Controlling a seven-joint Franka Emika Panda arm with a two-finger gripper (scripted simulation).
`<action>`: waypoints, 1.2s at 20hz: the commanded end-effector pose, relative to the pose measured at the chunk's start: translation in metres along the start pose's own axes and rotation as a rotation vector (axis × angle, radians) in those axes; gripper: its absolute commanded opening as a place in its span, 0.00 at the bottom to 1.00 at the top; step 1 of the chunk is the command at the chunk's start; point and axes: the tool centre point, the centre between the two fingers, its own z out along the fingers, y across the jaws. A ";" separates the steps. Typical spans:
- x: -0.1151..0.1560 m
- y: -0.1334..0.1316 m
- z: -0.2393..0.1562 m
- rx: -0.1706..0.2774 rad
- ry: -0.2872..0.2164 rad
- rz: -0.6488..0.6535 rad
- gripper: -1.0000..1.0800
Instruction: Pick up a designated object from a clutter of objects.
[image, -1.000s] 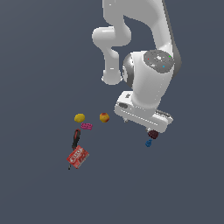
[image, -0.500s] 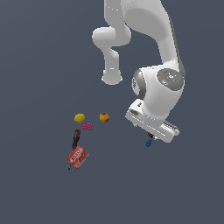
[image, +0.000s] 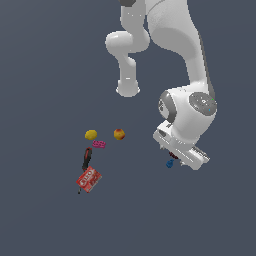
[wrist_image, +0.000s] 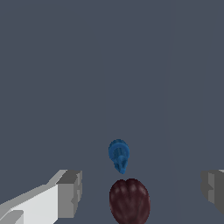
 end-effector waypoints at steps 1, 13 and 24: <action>-0.004 -0.004 0.007 0.002 0.001 0.026 0.96; -0.012 -0.009 0.018 0.003 0.002 0.060 0.96; -0.012 -0.008 0.063 0.003 0.002 0.063 0.96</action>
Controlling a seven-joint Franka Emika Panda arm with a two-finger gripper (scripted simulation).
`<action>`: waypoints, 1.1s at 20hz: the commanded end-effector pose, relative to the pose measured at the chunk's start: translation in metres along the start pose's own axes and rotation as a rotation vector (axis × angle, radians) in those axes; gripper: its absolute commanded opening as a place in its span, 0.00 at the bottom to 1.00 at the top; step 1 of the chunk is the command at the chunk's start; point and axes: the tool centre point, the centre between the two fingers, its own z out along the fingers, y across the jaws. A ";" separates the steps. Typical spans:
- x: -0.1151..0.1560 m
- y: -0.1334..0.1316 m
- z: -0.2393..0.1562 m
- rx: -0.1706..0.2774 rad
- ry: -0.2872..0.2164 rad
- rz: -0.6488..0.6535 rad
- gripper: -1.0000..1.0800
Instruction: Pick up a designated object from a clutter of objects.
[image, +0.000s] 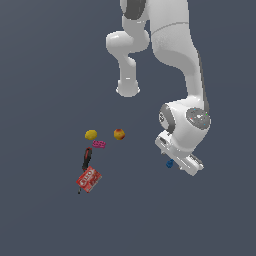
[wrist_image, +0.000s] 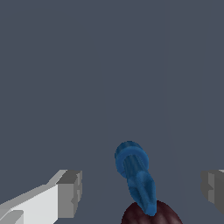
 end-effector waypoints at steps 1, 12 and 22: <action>0.000 -0.001 0.007 0.001 0.000 0.000 0.96; 0.001 -0.001 0.009 0.001 0.001 0.001 0.00; 0.005 0.005 -0.001 0.001 0.001 0.001 0.00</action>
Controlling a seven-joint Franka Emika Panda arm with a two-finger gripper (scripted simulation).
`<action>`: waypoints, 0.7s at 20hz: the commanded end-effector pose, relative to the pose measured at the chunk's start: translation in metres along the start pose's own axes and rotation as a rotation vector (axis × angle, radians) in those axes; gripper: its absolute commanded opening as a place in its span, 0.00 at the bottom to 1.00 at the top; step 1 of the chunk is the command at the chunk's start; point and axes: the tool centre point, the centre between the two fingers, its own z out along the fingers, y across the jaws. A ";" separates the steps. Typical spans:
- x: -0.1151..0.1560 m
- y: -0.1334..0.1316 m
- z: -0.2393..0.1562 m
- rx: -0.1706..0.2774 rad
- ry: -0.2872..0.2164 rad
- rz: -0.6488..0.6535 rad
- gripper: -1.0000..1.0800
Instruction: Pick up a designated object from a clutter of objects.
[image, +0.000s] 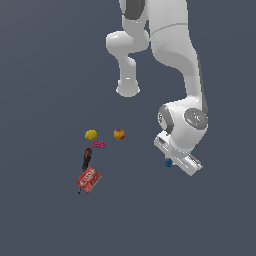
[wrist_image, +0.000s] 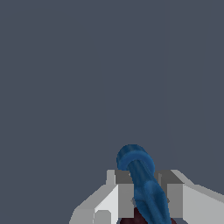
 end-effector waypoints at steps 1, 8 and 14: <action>0.004 0.004 -0.007 0.001 0.001 0.001 0.00; 0.020 0.026 -0.042 0.001 0.001 0.001 0.00; 0.044 0.058 -0.090 0.001 0.000 0.001 0.00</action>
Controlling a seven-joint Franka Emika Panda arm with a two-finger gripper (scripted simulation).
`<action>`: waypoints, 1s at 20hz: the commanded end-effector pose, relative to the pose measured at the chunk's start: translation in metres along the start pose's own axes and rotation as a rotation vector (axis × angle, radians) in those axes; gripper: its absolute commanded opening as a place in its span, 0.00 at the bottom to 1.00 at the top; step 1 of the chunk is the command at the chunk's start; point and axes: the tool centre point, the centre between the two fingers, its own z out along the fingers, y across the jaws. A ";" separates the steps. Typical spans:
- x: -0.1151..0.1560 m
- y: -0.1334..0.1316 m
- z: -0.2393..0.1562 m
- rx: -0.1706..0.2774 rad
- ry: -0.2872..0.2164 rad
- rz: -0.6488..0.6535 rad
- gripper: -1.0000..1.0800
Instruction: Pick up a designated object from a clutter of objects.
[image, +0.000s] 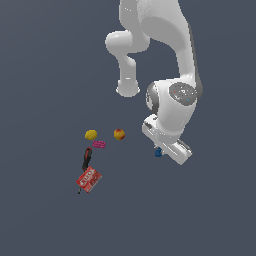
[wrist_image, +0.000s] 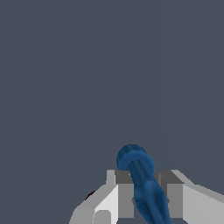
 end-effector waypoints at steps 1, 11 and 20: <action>0.011 0.015 -0.023 0.001 0.000 0.001 0.00; 0.059 0.077 -0.124 0.003 -0.002 0.001 0.00; 0.104 0.132 -0.215 0.003 -0.003 0.001 0.00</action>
